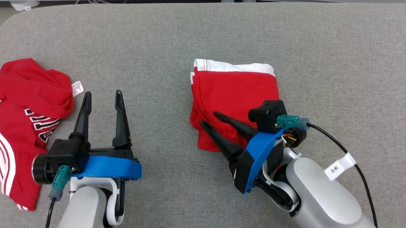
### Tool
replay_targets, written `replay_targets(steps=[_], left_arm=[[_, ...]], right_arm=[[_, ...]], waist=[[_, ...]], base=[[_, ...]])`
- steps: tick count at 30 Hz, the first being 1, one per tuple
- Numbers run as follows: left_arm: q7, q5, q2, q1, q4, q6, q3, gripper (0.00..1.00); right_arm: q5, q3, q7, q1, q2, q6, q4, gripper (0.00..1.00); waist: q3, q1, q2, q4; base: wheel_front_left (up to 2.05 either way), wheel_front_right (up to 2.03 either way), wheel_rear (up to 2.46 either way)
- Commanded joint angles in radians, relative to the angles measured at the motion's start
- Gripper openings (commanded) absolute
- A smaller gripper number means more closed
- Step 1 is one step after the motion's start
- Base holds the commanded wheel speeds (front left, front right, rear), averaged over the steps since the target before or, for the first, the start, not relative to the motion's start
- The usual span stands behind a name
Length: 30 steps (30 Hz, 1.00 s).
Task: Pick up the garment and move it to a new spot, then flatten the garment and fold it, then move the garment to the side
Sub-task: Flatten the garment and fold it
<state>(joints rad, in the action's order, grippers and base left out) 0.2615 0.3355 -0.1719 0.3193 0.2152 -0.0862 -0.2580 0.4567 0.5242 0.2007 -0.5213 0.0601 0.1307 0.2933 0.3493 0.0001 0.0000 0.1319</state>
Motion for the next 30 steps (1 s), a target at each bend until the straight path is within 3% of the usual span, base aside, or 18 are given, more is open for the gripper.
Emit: replay_targets(steps=[1,7,12,21,30], left_arm=[[0.004,-0.004,0.001,0.012,-0.003,0.001,0.005,1.00],[0.004,-0.014,0.003,0.005,0.005,0.004,0.020,1.00],[0.005,-0.027,-0.004,-0.017,0.010,0.003,0.030,1.00],[0.005,-0.031,-0.033,-0.077,0.028,-0.010,0.052,1.00],[0.001,-0.021,-0.059,-0.180,0.039,-0.019,0.064,1.00]], right_arm=[[0.000,0.006,-0.041,-0.025,-0.004,0.000,-0.009,1.00],[-0.020,-0.032,-0.240,-0.025,0.046,0.000,-0.061,1.00],[-0.094,-0.222,-0.341,0.059,0.106,0.000,-0.116,1.00],[-0.186,-0.521,-0.326,0.290,0.114,0.000,-0.236,1.00],[-0.232,-0.582,-0.272,0.438,0.064,0.000,-0.317,1.00]], waist=[[0.002,-0.0001,0.0000,-0.003],[-0.007,-0.0001,0.0000,-0.028],[-0.032,-0.0001,0.0000,-0.054],[-0.101,-0.0001,0.0000,-0.105],[-0.196,-0.0001,0.0000,-0.122]], base=[[0.00,0.00,0.00],[0.00,0.00,0.00],[0.00,0.00,0.00],[0.00,0.00,0.00],[0.00,0.00,0.00]])
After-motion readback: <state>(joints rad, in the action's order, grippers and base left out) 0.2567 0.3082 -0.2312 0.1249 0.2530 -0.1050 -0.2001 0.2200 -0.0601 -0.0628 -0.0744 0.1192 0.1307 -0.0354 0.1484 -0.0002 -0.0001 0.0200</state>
